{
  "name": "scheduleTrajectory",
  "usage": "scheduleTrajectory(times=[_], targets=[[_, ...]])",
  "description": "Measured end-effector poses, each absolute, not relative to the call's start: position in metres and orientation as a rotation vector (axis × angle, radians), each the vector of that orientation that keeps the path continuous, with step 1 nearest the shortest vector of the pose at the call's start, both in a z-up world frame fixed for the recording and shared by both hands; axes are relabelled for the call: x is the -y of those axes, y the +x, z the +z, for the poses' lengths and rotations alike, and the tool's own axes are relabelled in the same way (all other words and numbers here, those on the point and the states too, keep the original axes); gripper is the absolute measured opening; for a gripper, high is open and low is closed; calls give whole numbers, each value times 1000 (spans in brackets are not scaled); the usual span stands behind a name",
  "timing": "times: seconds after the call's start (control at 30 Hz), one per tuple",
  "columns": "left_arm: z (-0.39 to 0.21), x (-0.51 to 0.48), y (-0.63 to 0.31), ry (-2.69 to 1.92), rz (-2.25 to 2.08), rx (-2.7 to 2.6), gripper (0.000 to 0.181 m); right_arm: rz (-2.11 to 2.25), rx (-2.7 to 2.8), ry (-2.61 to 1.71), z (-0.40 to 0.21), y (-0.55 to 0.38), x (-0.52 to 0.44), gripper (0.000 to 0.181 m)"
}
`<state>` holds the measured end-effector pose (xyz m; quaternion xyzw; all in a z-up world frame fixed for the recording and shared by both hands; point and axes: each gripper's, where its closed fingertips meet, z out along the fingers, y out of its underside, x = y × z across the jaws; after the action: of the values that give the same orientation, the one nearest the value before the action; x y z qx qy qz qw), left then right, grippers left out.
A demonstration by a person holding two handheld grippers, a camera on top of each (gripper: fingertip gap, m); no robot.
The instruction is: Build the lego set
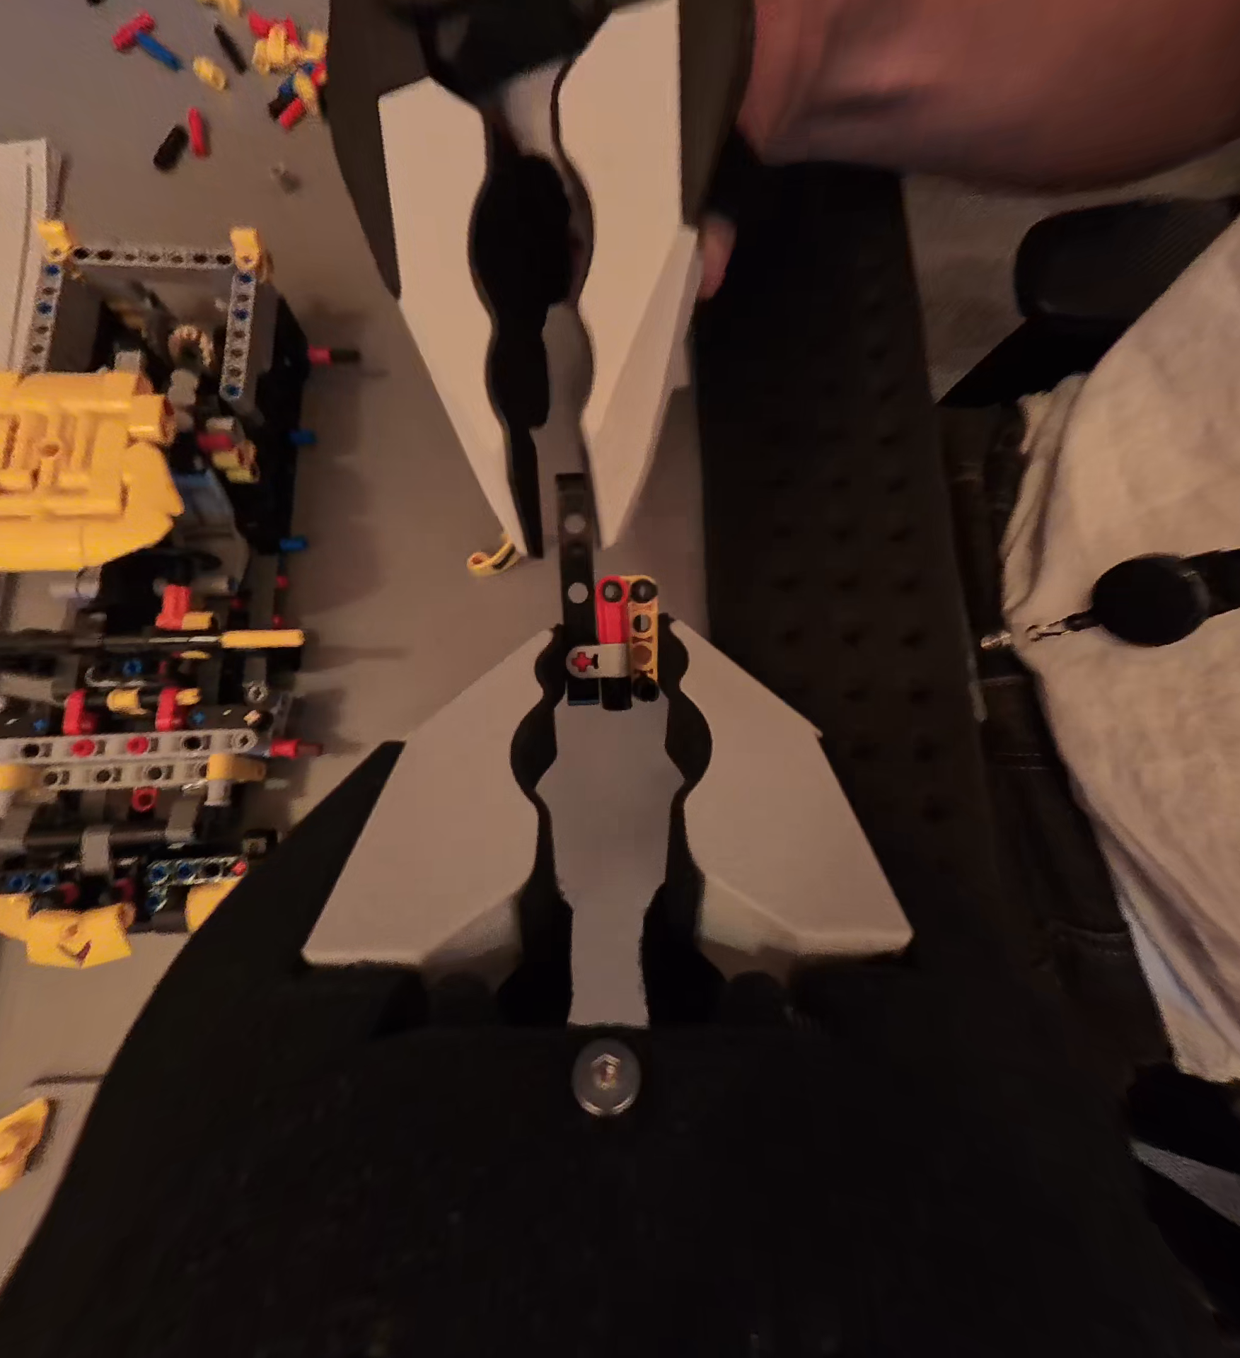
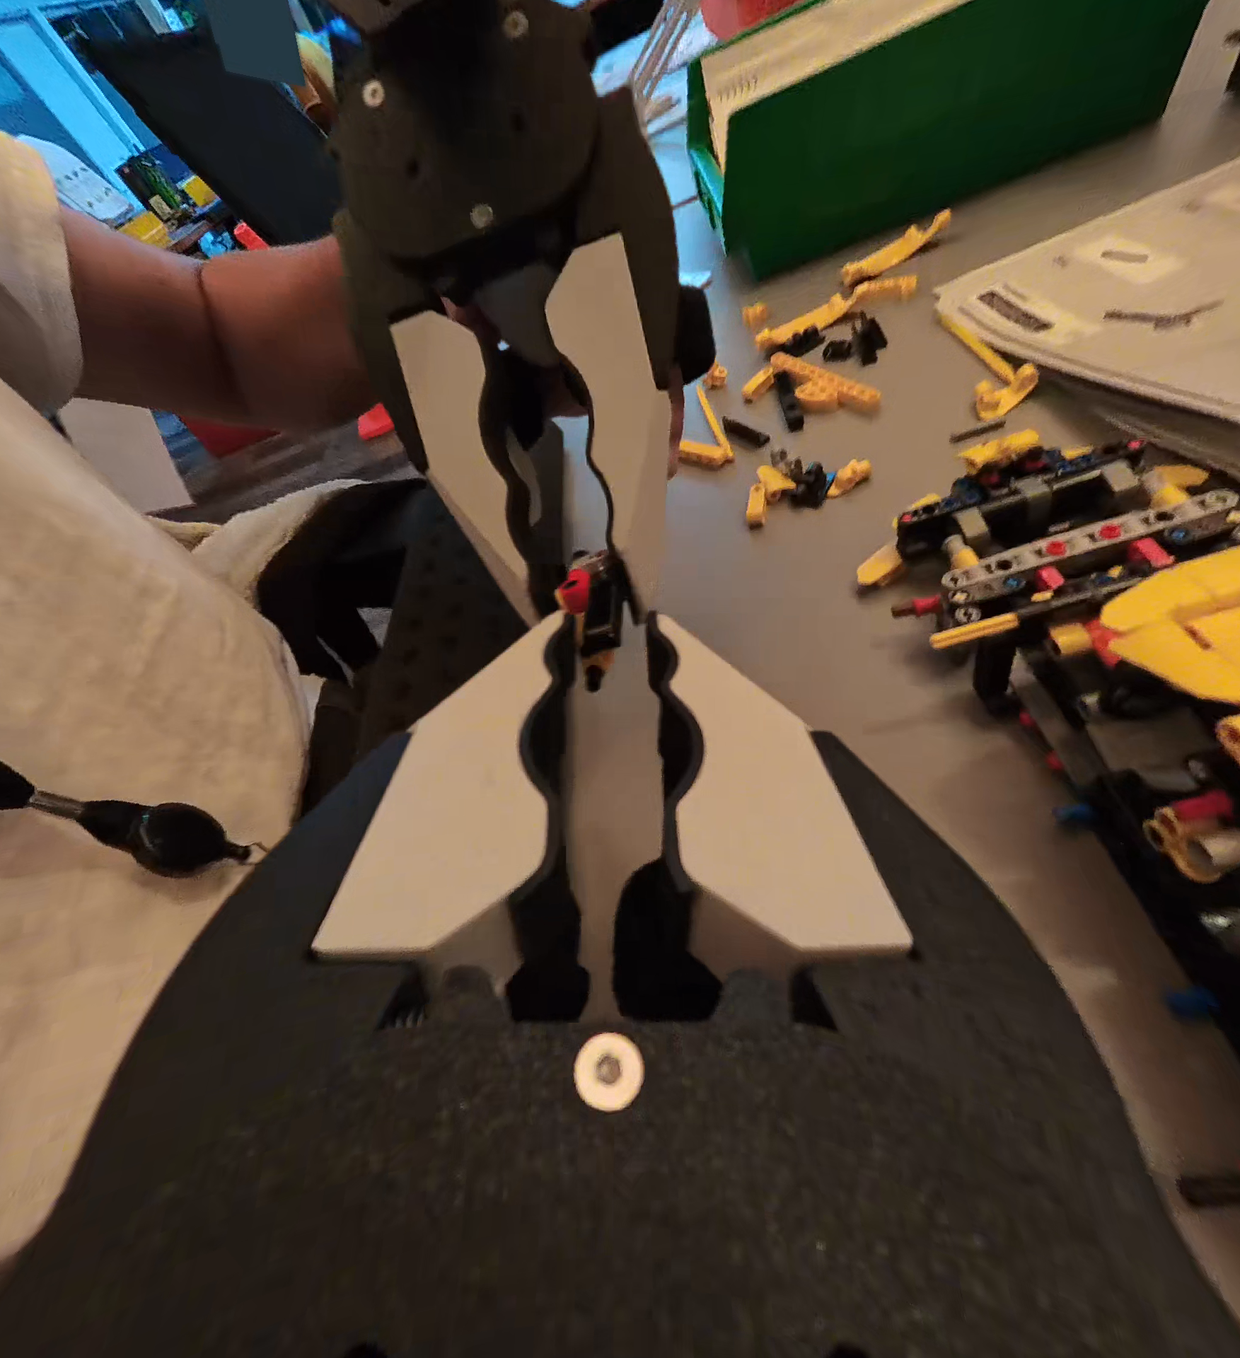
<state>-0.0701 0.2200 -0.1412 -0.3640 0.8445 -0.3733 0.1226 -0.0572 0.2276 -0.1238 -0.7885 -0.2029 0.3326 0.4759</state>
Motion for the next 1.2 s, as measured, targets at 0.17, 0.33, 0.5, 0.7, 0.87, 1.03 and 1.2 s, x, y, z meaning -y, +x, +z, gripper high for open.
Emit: scheduleTrajectory(times=[0.17,0.33,0.5,0.7,0.87,1.03,1.2], targets=[[-121,-218,-66,-1149,-1333,-2356,25,825,468,-1846,-110,-55,-227,7],[-91,-242,-54,-1387,-1887,-1863,42,1117,114,-1662,-89,-26,-240,6],[-97,-240,-49,-1474,-2118,-1642,41,1133,90,-1654,-91,-29,-245,6],[-101,-235,-49,-1454,-2132,-1610,15,1129,83,-1676,-96,-31,-248,6],[-103,-237,-52,-1431,-2112,-1623,15,1010,150,-1697,-94,-24,-245,23],[-113,-263,-45,-1505,-1953,-1517,15,500,446,-2196,-174,3,-215,25],[-128,-282,-40,-1528,-1681,-1532,15,426,472,-2411,-191,-12,-214,27]])
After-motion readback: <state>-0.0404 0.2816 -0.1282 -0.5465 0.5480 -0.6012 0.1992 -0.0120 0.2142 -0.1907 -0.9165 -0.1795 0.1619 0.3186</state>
